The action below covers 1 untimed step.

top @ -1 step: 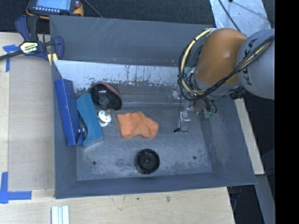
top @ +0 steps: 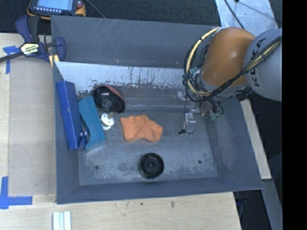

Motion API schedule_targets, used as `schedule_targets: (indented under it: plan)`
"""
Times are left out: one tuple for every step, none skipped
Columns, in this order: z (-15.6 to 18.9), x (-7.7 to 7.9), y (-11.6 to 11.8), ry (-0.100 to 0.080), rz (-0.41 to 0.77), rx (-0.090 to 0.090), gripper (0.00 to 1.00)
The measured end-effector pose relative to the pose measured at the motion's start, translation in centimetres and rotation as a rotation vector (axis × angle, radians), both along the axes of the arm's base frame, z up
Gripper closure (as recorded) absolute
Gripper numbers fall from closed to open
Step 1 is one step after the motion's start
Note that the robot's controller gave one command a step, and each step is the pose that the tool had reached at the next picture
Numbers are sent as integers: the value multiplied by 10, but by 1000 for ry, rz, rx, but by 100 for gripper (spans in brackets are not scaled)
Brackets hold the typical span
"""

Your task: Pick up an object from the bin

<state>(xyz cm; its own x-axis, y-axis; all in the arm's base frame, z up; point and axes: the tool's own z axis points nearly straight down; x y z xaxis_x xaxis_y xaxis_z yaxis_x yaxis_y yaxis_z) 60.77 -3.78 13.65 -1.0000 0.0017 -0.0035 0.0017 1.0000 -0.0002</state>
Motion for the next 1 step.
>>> schedule_targets:
  plan:
    - [-54, 0, 75, -1, -6, 1, 0]
